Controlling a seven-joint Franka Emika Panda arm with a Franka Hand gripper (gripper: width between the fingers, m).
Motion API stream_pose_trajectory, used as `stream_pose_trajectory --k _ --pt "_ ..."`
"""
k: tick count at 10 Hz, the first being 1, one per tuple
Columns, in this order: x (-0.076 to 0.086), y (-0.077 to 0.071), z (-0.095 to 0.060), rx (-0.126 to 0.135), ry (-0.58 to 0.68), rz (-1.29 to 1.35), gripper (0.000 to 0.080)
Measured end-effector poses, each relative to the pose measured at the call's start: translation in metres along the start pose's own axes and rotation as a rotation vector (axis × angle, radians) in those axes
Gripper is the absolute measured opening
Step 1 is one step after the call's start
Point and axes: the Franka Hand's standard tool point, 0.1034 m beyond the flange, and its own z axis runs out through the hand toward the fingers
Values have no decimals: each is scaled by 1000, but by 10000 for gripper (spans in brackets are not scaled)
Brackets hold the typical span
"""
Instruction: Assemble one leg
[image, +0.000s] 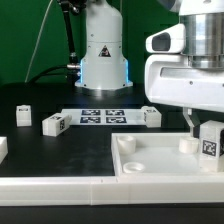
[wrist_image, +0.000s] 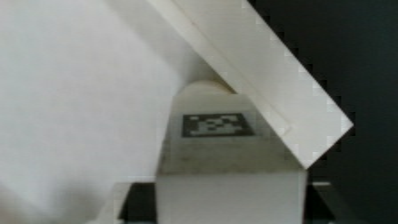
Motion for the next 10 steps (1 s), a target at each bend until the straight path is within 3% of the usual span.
stream_pose_trajectory --k 4,7,9,10 --pt "-4 3 0 36 0 496 293" --pt "-4 3 0 41 -17 736 293" --pt "-4 3 0 41 -18 743 293" --pt "-5 3 0 41 -18 727 495"
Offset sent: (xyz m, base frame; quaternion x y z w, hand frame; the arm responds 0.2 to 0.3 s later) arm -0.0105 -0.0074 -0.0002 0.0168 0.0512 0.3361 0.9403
